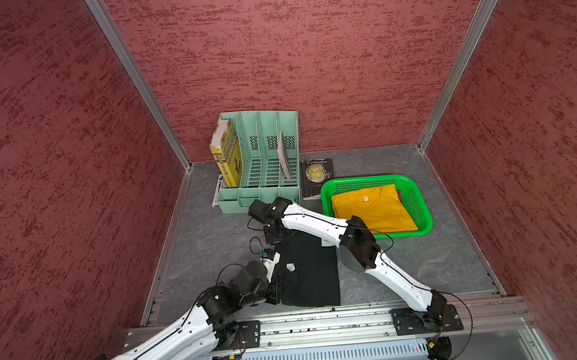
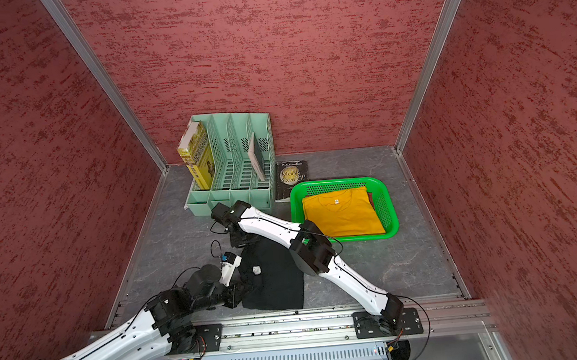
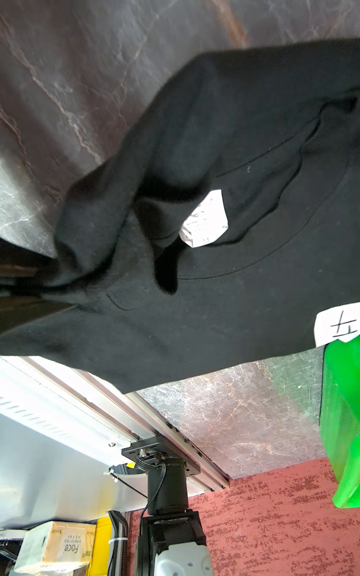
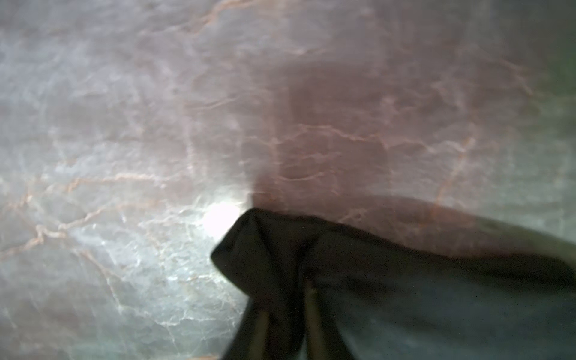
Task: Put the folded t-shirts into the basket
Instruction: Pick up the T-shirt from the center of the board.
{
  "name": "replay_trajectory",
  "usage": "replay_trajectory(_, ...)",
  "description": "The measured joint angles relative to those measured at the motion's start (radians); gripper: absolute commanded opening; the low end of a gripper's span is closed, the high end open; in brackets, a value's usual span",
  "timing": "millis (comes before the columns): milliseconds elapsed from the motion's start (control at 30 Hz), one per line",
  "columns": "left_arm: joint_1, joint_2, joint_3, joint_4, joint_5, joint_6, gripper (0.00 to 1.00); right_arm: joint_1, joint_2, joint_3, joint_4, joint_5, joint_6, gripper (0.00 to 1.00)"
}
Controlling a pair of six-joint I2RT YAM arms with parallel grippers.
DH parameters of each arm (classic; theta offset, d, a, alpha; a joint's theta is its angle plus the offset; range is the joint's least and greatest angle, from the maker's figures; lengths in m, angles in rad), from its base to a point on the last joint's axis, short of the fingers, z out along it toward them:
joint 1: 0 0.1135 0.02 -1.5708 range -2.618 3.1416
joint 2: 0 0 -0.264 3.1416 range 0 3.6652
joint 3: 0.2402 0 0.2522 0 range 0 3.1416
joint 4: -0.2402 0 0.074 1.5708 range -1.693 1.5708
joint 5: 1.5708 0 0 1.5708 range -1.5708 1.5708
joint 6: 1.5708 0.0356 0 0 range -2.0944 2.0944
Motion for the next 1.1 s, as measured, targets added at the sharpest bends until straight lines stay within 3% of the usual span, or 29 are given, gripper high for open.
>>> replay_trajectory(167, -0.011, 0.0, 0.006, -0.003, 0.002, 0.018, 0.0, 0.0, -0.013, -0.017, 0.016, -0.014, 0.0, 0.0)
replay_trajectory(300, -0.037, 0.018, 0.061, -0.034, 0.002, 0.046, 0.0, 0.0, -0.096, -0.134, 0.061, -0.027, 0.027, 0.0)
replay_trajectory(500, -0.152, 0.035, 0.238, -0.08, -0.076, 0.09, 0.0, 0.001, -0.417, -0.391, 0.145, -0.031, 0.098, 0.0)
replay_trajectory(667, -0.243, 0.134, 0.485, -0.208, -0.2, 0.164, 0.0, 0.001, -0.663, -0.42, 0.177, -0.024, 0.147, 0.0)
replay_trajectory(867, -0.354, 0.277, 0.716, -0.332, -0.31, 0.285, 0.0, 0.001, -0.816, -0.45, 0.127, 0.068, 0.249, 0.0)
replay_trajectory(1100, -0.458, 0.356, 0.871, -0.398, -0.329, 0.484, 0.0, -0.01, -1.056, -0.697, 0.069, 0.197, 0.369, 0.0)
